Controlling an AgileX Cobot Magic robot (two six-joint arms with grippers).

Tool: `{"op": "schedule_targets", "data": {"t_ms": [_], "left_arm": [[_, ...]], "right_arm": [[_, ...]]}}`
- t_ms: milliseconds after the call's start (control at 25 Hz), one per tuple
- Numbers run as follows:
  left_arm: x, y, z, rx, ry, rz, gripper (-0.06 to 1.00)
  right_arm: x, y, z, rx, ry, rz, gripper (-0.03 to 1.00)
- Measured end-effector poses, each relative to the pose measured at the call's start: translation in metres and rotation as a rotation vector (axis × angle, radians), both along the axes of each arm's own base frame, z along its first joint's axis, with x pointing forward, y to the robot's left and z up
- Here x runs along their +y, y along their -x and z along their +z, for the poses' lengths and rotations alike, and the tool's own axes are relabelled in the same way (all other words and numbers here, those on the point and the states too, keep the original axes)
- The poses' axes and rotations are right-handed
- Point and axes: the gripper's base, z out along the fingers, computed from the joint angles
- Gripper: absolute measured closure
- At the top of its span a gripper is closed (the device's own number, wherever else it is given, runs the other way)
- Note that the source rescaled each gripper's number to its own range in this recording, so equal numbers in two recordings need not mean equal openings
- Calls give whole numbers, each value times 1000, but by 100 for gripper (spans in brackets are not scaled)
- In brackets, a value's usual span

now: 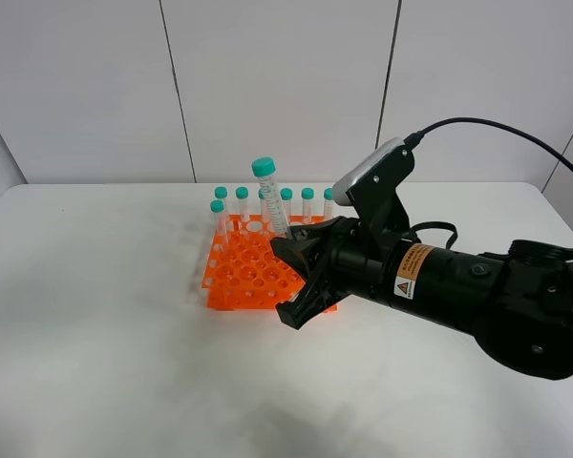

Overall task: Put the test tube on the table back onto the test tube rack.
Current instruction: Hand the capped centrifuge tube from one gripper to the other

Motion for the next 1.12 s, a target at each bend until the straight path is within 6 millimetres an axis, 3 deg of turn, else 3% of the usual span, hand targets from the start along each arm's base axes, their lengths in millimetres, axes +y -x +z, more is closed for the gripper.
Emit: {"op": "schedule_targets", "data": {"t_ms": [320, 560, 880, 1120], "left_arm": [[-16, -37, 52, 36, -28, -128, 13], [-49, -85, 70, 84, -51, -219, 13], [-104, -159, 50, 136, -52, -340, 13], [-132, -195, 30, 148, -27, -400, 13]], "right_arm": [[0, 0, 0, 1, 1, 0, 96], [0, 0, 0, 0, 0, -1, 96], [0, 0, 0, -3, 3, 0, 96], [0, 0, 0, -4, 3, 0, 96]]}}
